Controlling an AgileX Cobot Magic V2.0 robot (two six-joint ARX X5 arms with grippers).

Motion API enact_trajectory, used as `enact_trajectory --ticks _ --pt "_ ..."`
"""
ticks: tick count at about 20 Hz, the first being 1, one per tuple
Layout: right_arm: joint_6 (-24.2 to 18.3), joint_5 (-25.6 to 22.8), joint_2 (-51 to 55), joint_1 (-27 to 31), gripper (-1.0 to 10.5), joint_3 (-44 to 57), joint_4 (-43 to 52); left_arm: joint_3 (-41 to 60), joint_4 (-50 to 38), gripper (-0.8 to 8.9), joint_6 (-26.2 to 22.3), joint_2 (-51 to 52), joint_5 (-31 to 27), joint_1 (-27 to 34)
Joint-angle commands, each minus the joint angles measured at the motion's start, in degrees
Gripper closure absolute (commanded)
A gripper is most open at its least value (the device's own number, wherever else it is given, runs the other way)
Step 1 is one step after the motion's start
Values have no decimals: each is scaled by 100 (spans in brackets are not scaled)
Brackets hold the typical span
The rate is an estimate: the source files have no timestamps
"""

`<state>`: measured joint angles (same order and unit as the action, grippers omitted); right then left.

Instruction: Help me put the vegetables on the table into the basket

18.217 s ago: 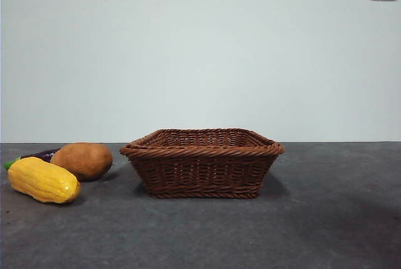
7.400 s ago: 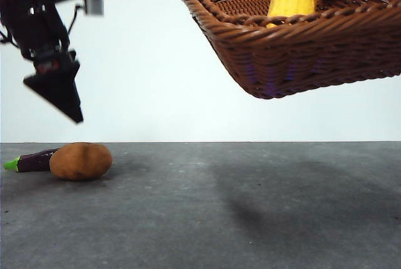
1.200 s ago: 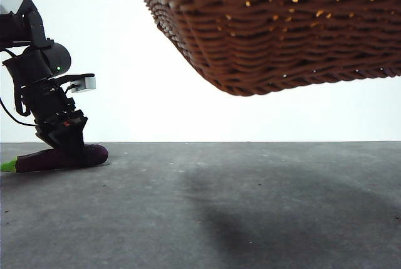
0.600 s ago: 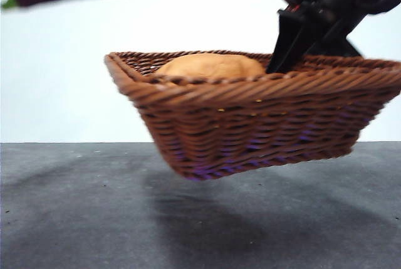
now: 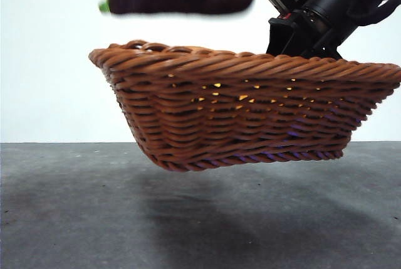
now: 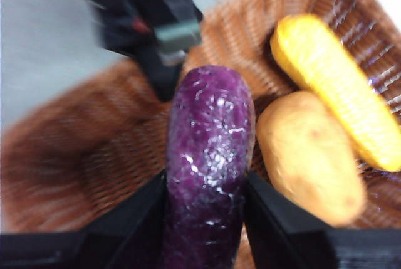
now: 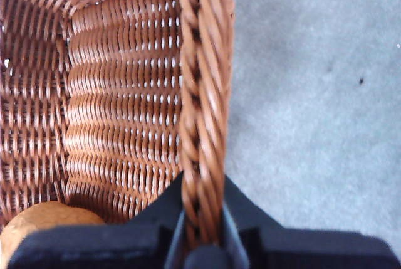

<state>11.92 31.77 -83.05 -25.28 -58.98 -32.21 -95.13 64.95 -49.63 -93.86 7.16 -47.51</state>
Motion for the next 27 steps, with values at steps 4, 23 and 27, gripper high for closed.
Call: enact_trajectory --ticks 4,23,27 --pt "-109 114 -4 -17 958 -55 79 39 -31 821 -94 -737 28 129" --pt "468 -195 7 -9 958 -146 498 7 -444 436 2822 2090 -140 1252" --pt "380 -415 7 -9 958 -894 -105 7 -411 827 3152 2872 -140 1956"
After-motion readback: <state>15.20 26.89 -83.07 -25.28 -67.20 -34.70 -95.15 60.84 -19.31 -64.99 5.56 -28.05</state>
